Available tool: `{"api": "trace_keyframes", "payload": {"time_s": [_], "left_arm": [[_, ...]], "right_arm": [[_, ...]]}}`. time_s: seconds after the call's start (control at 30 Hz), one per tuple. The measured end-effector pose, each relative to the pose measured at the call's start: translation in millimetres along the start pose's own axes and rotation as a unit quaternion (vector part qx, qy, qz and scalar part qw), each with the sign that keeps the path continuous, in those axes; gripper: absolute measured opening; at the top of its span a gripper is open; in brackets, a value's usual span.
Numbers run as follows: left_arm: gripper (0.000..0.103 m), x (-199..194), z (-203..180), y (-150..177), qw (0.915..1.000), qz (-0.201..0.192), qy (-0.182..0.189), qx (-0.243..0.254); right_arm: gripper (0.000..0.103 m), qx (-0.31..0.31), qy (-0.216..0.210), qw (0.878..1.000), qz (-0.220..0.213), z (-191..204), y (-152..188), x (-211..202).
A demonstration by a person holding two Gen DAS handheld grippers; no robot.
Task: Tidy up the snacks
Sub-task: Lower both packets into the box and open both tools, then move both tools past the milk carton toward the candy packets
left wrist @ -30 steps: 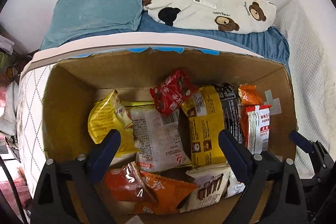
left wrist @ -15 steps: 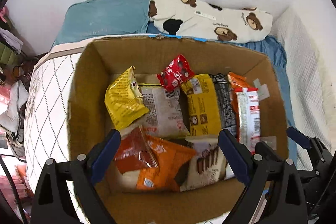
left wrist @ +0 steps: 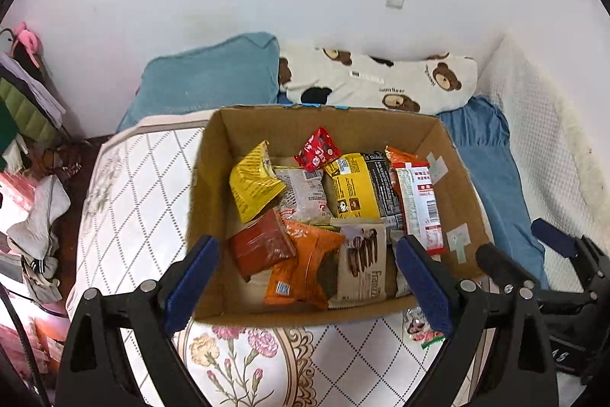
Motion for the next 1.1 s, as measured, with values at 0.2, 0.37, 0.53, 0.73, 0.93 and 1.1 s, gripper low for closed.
{"api": "trace_keyframes", "payload": {"time_s": [0.2,0.37,0.53,0.73,0.93,1.1], "left_arm": [[0.095,-42,1,16,0.9995,-0.032,-0.003,-0.008],[0.095,-67,1,27,0.9988,-0.047,0.000,-0.016],[0.095,-64,-7,54,0.9994,-0.029,-0.009,-0.015],[0.095,-12,-31,117,0.9980,0.061,-0.016,0.001],[0.095,47,-71,154,0.9903,0.128,-0.019,0.049],[0.095,82,-91,162,0.9844,0.167,-0.002,0.055]], "right_arm": [[0.099,-0.005,0.001,0.999,-0.037,5,7,-50],[0.099,-0.002,0.004,0.998,-0.058,5,15,-78],[0.099,0.026,0.002,0.999,-0.027,-13,49,-79],[0.099,0.073,0.031,0.993,0.092,-60,149,-23],[0.099,0.115,0.048,0.975,0.186,-99,240,42],[0.103,0.137,0.035,0.969,0.204,-114,269,69]]}}
Point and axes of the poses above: each gripper's, at about its wrist camera, not at the fingertips, and x roughly the way its jaws point, z to its left, y to its underside, the point moved 2 cm from there along x, roughly the way its jaws point, and after that the axes turned 11 degrees about -z, right-handed, at the moved point
